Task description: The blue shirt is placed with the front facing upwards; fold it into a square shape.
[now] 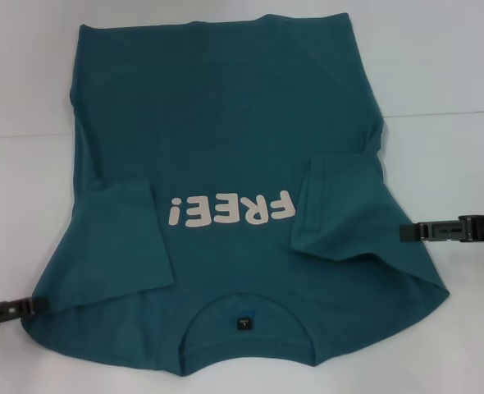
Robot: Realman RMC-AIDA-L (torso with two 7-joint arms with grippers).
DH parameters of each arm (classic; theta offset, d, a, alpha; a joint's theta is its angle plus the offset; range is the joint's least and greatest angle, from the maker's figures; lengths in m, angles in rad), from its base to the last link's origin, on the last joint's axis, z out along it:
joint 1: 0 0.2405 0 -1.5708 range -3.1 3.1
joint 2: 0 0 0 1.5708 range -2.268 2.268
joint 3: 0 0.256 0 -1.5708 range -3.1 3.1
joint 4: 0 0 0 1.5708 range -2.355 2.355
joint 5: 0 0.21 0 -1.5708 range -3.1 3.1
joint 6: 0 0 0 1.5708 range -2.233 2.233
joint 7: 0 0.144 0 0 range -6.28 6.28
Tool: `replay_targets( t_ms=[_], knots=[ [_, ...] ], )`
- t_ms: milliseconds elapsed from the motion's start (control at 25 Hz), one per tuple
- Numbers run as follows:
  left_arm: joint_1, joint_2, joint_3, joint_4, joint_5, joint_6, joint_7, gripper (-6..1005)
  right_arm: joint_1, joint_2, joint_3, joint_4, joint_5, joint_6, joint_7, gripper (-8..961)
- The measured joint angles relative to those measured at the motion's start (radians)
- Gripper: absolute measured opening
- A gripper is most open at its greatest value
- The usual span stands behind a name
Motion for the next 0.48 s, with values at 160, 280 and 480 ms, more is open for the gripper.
replay_targets(
  t_ms=[160,280,480],
  knots=[
    [-0.016,-0.011,0.001,0.008,0.038,-0.01,0.007,942,0.001,0.0,-0.003,0.001,0.0,0.004,0.0,935],
    [-0.025,-0.016,0.001,0.008,0.043,0.003,0.008,940,0.002,0.0,-0.003,0.002,-0.001,0.005,0.0,935],
    [-0.042,-0.016,0.0,0.028,0.044,0.004,0.023,935,0.0,0.0,0.0,0.017,-0.002,0.007,-0.001,935]
  ],
)
